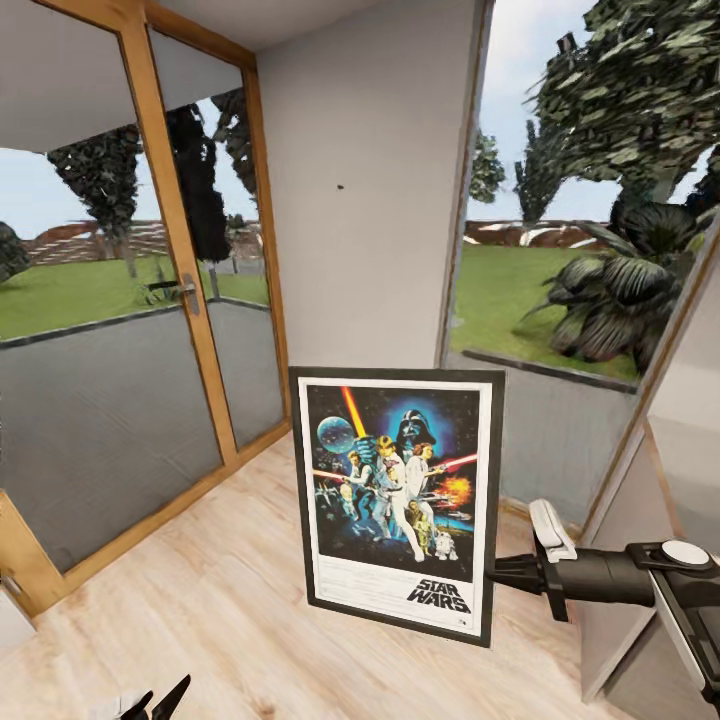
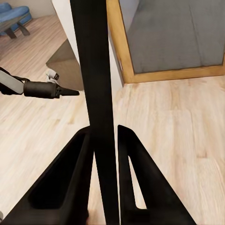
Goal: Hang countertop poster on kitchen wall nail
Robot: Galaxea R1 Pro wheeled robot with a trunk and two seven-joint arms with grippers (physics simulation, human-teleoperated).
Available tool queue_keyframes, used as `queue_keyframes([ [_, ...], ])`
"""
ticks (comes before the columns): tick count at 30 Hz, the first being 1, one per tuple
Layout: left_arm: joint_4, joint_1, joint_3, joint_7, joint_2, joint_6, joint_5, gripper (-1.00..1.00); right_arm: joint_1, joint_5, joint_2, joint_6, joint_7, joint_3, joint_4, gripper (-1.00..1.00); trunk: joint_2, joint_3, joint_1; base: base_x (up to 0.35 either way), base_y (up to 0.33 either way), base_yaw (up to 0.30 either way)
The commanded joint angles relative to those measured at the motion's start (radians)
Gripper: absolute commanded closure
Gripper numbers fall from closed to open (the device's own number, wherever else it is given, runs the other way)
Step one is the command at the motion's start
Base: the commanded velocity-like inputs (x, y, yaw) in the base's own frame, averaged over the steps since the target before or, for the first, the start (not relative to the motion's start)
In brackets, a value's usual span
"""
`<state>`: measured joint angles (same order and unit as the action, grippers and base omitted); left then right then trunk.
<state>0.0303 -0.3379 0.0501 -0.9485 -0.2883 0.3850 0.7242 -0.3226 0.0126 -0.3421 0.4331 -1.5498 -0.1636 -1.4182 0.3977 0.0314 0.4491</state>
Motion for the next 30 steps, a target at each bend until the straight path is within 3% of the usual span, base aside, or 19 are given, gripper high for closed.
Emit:
queue_keyframes([
  [1, -0.001, -0.001, 0.005, -0.003, 0.0, 0.005, -0.005, -1.0, -0.001, 0.001, 0.0, 0.013, -0.006, -0.001, -0.001, 1.0, 0.002, 0.002, 0.001, 0.104, 0.281, 0.005],
  [30, -0.001, -0.001, 0.004, -0.003, -0.001, 0.005, -0.005, -1.0, -0.001, 0.003, 0.001, 0.012, -0.006, -0.001, 0.001, 1.0, 0.002, 0.002, 0.001, 0.154, 0.279, 0.001],
])
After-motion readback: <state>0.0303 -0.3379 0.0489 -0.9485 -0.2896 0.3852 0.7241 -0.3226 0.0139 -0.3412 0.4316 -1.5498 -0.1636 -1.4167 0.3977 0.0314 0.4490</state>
